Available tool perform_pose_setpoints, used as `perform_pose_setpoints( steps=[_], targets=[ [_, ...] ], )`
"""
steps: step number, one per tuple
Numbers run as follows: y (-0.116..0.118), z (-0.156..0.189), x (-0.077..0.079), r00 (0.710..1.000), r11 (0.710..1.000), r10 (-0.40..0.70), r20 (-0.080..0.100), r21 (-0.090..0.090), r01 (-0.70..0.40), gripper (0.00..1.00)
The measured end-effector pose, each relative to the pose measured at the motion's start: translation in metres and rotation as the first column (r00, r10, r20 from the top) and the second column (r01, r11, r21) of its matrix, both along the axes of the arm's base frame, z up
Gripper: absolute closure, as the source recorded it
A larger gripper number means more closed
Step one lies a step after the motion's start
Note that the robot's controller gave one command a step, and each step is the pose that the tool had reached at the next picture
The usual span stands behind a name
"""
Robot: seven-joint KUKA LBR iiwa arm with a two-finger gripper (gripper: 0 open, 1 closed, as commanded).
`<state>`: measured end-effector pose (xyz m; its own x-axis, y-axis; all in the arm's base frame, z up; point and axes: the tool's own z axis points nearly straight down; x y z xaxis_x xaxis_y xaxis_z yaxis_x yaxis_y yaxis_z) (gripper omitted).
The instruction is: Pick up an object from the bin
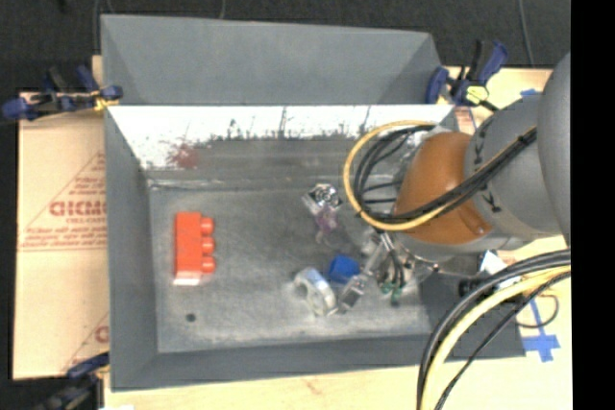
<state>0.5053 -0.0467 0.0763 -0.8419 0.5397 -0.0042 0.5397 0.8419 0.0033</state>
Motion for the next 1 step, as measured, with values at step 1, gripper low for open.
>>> perform_pose_setpoints(
  steps=[1],
  targets=[
    [-0.0005,0.0017,0.0016,1.000,1.000,0.006,0.000,-0.001,-0.006,0.00]
  ],
)
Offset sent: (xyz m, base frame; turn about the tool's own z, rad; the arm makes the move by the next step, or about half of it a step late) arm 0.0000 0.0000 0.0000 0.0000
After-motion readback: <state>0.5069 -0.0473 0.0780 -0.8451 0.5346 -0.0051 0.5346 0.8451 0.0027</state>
